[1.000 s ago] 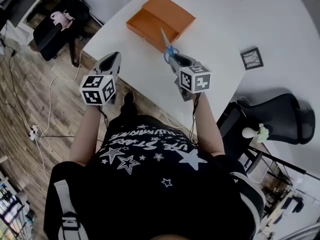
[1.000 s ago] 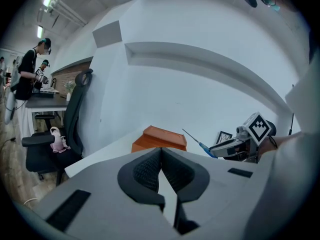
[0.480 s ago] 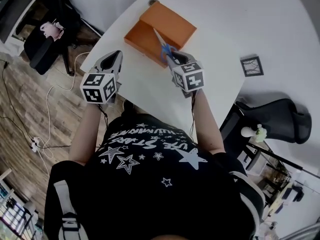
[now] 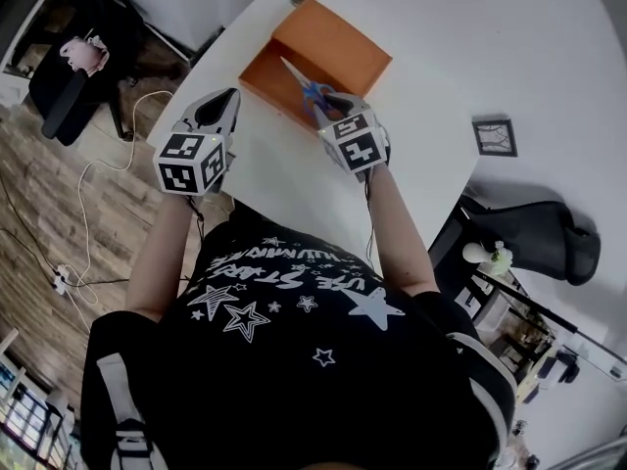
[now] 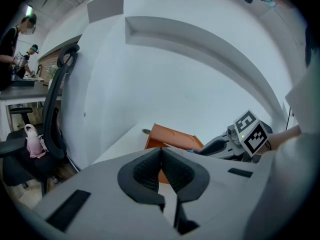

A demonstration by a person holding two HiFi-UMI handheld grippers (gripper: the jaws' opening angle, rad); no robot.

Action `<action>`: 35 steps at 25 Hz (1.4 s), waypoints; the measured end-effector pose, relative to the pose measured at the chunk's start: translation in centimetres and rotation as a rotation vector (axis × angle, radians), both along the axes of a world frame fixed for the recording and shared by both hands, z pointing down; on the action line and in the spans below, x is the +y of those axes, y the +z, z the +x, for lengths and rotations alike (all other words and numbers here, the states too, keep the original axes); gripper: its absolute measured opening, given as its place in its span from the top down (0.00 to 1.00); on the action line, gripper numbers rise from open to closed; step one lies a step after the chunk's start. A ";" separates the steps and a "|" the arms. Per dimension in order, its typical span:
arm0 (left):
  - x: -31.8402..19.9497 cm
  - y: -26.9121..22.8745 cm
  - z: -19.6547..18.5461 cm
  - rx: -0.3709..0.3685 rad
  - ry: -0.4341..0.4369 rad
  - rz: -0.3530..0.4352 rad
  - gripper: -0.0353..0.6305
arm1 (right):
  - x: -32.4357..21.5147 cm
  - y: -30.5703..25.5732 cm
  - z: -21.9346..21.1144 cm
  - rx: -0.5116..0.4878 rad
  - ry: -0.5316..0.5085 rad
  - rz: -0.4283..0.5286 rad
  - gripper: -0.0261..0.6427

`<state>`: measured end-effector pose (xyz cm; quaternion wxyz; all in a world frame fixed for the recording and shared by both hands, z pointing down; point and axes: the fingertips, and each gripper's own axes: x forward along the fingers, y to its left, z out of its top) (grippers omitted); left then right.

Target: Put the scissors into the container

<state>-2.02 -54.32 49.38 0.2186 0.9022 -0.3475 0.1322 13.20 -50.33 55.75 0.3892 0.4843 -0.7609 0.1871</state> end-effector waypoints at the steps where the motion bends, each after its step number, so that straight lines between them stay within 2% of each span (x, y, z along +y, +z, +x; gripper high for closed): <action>1: -0.4 0.4 0.1 0.000 0.002 -0.005 0.92 | -0.4 0.5 0.0 0.010 -0.003 -0.006 0.81; 9: -1.8 2.4 1.0 -0.006 0.004 -0.047 0.92 | -1.5 3.4 0.2 0.066 -0.042 -0.067 0.81; 15: -2.6 3.8 1.0 -0.007 -0.003 -0.073 0.92 | -2.8 4.6 0.9 0.168 -0.030 -0.116 0.81; 25: -3.6 5.0 2.2 -0.009 0.006 -0.098 0.92 | -3.5 6.0 1.2 0.299 -0.094 -0.157 0.81; 35: -3.3 5.0 2.8 -0.006 0.023 -0.097 0.92 | -3.4 6.2 1.4 0.334 -0.090 -0.148 0.81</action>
